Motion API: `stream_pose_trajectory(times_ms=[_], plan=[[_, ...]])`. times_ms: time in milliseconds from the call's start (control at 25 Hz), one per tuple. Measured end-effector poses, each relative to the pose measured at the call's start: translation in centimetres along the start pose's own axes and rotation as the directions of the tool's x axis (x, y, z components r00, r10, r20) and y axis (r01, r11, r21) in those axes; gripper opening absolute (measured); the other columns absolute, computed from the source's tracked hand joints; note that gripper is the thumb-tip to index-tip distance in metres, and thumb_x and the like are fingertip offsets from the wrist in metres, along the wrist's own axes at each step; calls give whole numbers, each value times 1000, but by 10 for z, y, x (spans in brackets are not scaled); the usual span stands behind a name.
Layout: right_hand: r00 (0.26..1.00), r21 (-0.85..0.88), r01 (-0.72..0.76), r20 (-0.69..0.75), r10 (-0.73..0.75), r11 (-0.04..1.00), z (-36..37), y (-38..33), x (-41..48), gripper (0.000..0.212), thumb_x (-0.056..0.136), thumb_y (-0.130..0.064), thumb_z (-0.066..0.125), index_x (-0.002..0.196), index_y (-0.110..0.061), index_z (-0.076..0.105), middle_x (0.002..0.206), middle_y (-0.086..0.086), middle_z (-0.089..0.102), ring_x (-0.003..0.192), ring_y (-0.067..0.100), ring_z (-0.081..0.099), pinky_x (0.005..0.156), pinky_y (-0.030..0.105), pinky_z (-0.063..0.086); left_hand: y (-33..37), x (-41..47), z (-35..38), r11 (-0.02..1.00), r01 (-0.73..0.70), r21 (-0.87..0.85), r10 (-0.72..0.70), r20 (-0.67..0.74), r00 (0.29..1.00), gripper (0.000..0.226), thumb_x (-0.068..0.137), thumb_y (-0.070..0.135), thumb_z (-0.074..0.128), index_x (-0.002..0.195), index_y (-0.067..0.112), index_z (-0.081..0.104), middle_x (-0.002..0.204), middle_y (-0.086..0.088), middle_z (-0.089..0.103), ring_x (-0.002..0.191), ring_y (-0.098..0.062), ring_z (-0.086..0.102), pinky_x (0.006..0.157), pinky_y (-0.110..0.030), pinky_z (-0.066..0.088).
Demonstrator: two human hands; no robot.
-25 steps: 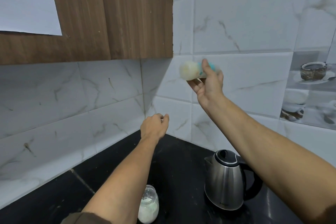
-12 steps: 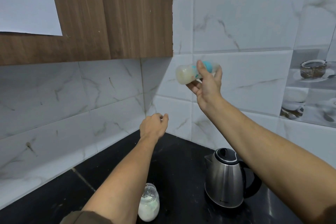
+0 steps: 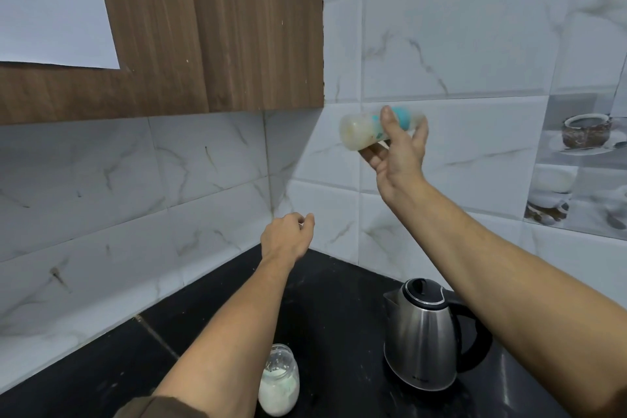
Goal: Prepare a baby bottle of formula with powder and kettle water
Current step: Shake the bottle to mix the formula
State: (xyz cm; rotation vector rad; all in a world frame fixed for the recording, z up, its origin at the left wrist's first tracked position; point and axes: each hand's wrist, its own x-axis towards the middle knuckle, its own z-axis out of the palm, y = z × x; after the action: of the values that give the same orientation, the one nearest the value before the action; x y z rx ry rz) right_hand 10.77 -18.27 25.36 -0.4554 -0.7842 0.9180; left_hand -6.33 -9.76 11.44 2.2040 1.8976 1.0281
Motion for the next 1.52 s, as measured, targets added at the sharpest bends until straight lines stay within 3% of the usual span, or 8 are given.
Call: stream_pose_trajectory(times_ms=[200, 360, 480, 720, 960, 1200, 1360, 1520], plan=[[814, -507, 59, 523, 252, 860, -4, 0, -22, 81, 93, -11, 78, 156, -41, 36, 121, 21, 71, 95, 25, 76, 65, 31, 60, 2, 2, -1, 1000, -14, 10, 14, 6, 1000, 45, 107, 52, 36, 90, 22, 65, 75, 3, 65, 76, -22, 62, 66, -33, 45], [989, -172, -1, 145, 27, 985, -2, 3, -12, 84, 93, -19, 79, 160, -39, 32, 133, 14, 66, 100, 31, 77, 73, 39, 63, -1, 1, 0, 1000, -12, 2, 12, 3, 1000, 49, 106, 53, 35, 85, 21, 65, 71, 3, 64, 73, -21, 62, 65, -32, 45], [999, 95, 5, -55, 0, 996, 5, -3, 0, 81, 95, -23, 78, 160, -32, 30, 131, 10, 62, 96, 30, 76, 76, 42, 65, -3, 2, -2, 1000, -1, 10, 1, -4, 1000, 51, 106, 53, 34, 92, 19, 70, 74, 2, 66, 76, -22, 62, 67, -32, 45], [784, -466, 7, 552, 284, 885, 0, -1, -21, 78, 95, -11, 75, 158, -36, 36, 123, 31, 67, 90, 28, 73, 56, 24, 56, 5, 0, -2, 1000, -14, 25, 14, 3, 1000, 47, 108, 52, 36, 88, 19, 63, 71, 4, 60, 67, -15, 55, 60, -30, 39], [1000, 58, 1, -24, 1, 998, -1, 2, 0, 85, 94, -23, 80, 161, -33, 30, 136, 11, 61, 94, 31, 76, 75, 40, 64, -3, 0, -6, 1000, 1, 7, -1, -1, 1000, 49, 106, 52, 35, 82, 21, 64, 68, 4, 61, 73, -22, 61, 66, -32, 43], [784, -531, 68, 552, 284, 845, -7, 3, -27, 86, 89, -11, 81, 157, -40, 37, 119, 18, 73, 99, 29, 75, 64, 32, 60, 3, 0, -4, 999, -29, 23, 28, 8, 1000, 36, 107, 42, 41, 85, 20, 58, 71, 3, 59, 74, -22, 60, 66, -33, 45], [966, -312, 25, 252, 57, 950, -7, 2, -16, 87, 91, -16, 80, 160, -41, 32, 129, 14, 70, 103, 31, 77, 76, 41, 62, 3, 1, -1, 1000, -29, -8, 28, -7, 1000, 50, 107, 53, 36, 85, 18, 64, 72, 2, 64, 72, -19, 61, 65, -32, 45], [996, -99, 33, 82, -25, 995, -5, -3, -4, 86, 93, -22, 80, 161, -37, 29, 128, 10, 65, 96, 32, 75, 77, 41, 64, 1, 4, -5, 1000, -5, -17, 5, -7, 1000, 51, 107, 53, 34, 86, 20, 67, 74, 2, 66, 77, -23, 63, 68, -33, 46]])
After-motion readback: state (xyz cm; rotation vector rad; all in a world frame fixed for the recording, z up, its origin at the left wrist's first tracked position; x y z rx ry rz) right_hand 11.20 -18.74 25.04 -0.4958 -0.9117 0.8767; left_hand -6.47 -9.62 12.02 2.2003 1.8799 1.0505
